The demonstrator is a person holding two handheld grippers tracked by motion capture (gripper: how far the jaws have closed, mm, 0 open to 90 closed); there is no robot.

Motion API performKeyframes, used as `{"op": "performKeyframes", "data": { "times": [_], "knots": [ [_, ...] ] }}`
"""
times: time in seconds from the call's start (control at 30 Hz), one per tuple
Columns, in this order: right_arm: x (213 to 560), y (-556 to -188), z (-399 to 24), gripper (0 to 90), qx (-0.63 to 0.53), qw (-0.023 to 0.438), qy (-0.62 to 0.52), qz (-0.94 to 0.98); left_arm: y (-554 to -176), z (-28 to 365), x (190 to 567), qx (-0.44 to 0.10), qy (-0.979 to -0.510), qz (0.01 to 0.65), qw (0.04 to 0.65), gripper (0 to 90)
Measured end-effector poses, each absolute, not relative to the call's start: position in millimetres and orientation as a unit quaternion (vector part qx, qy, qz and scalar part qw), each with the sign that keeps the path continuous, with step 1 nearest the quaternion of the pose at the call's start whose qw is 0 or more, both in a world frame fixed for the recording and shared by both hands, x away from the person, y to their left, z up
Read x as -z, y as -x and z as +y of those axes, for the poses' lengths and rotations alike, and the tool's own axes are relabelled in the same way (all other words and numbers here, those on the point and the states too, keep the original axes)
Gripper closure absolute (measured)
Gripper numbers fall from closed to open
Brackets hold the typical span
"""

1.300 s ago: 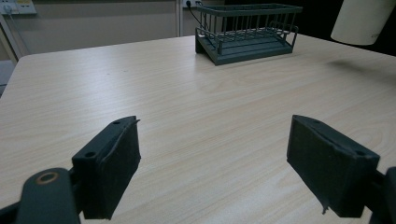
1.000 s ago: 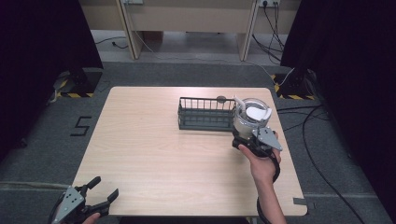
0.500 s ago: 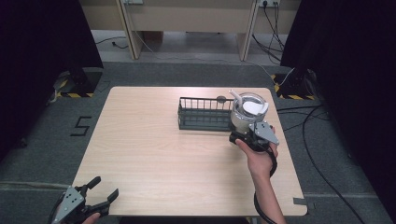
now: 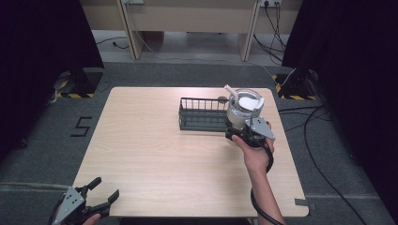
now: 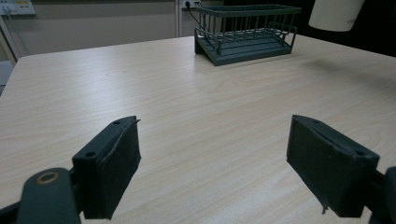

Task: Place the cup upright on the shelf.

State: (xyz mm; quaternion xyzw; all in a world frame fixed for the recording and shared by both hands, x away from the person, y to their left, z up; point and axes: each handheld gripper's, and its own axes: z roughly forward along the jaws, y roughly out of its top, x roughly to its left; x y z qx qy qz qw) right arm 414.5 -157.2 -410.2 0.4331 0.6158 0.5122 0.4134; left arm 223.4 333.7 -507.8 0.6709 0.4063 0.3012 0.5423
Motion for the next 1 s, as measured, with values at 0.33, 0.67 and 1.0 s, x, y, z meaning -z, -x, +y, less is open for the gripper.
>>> {"op": "performKeyframes", "data": {
  "times": [0.33,0.67,1.0],
  "knots": [
    [401,-423,-149,9.5,-0.519,0.411,-0.432,0.613,-223,334,508,-0.301,-0.671,0.406,0.542,16.8],
    [396,-432,-141,9.5,-0.520,0.408,-0.432,0.613,-223,334,508,-0.301,-0.671,0.405,0.543,16.8],
    [392,-442,-133,9.5,-0.522,0.405,-0.432,0.614,-223,334,508,-0.300,-0.671,0.406,0.543,16.9]
  ]
}}
